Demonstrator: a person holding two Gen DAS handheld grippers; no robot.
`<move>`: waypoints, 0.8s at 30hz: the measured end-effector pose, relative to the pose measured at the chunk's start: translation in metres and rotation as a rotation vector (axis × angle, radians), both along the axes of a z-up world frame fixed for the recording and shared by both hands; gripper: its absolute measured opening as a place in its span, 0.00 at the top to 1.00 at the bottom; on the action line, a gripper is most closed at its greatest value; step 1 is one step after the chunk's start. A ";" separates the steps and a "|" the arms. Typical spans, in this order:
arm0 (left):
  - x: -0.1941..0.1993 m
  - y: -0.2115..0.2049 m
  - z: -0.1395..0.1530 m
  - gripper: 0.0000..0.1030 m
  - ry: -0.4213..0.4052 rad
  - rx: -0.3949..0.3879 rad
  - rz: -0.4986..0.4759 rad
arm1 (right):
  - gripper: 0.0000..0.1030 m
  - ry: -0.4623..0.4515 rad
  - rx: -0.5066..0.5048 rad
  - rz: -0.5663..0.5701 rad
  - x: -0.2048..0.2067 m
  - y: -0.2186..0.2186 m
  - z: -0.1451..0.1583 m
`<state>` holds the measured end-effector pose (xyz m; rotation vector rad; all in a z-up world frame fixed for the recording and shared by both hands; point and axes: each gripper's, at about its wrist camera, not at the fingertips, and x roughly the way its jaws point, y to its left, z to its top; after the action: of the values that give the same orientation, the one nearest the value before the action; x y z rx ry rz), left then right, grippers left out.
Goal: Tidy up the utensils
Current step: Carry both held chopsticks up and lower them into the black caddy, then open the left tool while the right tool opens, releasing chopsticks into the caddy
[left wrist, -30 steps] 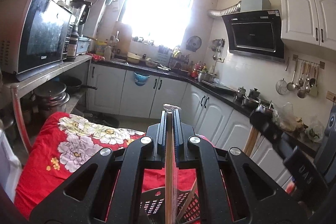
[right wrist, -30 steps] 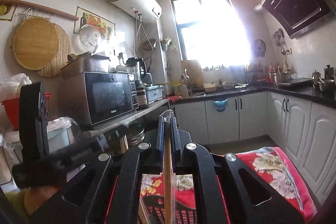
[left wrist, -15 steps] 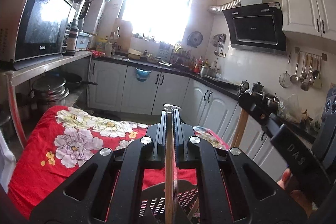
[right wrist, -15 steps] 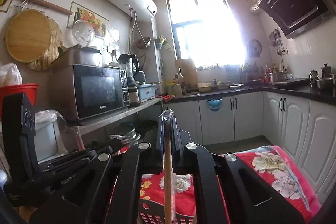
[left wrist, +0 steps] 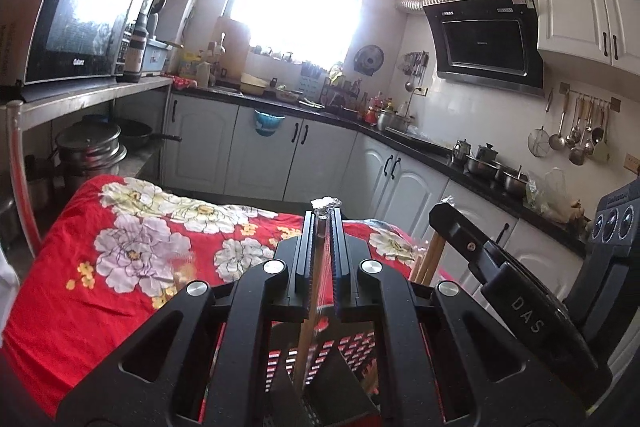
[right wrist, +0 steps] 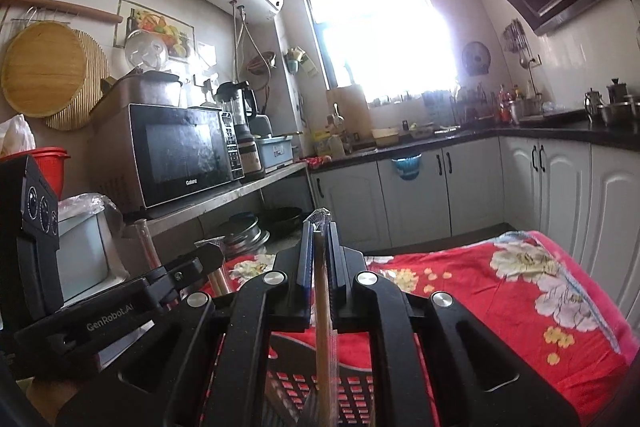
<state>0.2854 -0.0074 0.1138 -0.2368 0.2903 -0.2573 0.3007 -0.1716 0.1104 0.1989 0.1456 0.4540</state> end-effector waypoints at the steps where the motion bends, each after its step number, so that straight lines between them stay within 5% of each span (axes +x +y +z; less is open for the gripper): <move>1: -0.001 0.001 -0.001 0.97 0.004 -0.003 -0.001 | 0.92 0.004 0.003 0.002 -0.002 -0.002 -0.001; 14: -0.016 0.018 -0.013 0.91 0.097 -0.047 -0.010 | 0.74 0.069 0.013 -0.034 -0.022 -0.022 -0.007; 24: -0.033 0.026 -0.021 0.64 0.142 -0.063 -0.013 | 0.55 0.110 -0.025 -0.054 -0.045 -0.028 -0.012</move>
<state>0.2526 0.0189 0.0925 -0.3163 0.4246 -0.2627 0.2560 -0.1995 0.0980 0.2032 0.2525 0.3871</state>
